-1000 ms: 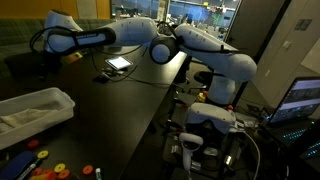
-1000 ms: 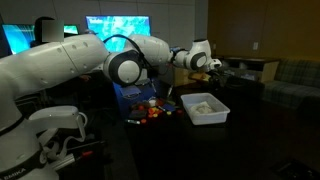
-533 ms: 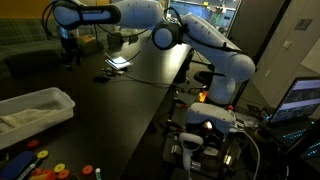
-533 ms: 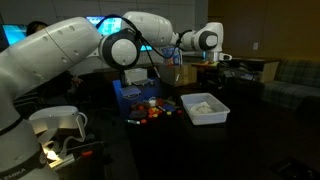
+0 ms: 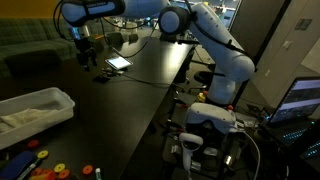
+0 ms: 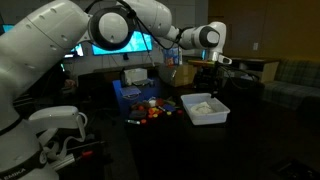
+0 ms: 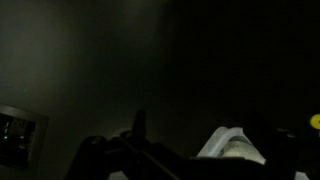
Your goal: Use the white cloth to move the objects to the left and put it in the white storage box
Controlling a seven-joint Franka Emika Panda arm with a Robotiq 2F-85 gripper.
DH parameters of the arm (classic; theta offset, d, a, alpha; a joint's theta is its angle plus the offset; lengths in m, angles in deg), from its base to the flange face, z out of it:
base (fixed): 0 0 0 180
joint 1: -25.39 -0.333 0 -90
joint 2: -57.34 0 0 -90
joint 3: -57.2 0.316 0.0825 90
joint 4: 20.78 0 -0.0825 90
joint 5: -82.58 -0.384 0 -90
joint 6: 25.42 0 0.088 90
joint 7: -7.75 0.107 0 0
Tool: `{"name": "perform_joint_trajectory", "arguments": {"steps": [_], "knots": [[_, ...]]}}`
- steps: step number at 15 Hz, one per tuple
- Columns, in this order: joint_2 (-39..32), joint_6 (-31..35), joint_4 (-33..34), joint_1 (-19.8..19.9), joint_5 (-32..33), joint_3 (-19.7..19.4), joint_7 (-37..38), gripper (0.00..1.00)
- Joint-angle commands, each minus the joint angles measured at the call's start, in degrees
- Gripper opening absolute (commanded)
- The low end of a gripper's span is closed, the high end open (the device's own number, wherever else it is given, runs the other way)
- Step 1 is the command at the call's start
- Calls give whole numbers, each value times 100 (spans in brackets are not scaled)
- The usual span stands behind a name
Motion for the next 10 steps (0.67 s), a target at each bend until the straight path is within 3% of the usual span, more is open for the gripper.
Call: {"name": "perform_joint_trajectory", "arguments": {"steps": [1, 4, 9, 10], "knots": [[850, 326, -1394, 223, -235, 118, -182, 100], [1237, 752, -2151, 383, -295, 197, -286, 100], [1834, 2142, -3507, 645, -243, 208, -644, 100], [1299, 1577, -2644, 525, -163, 164, -424, 100]]}}
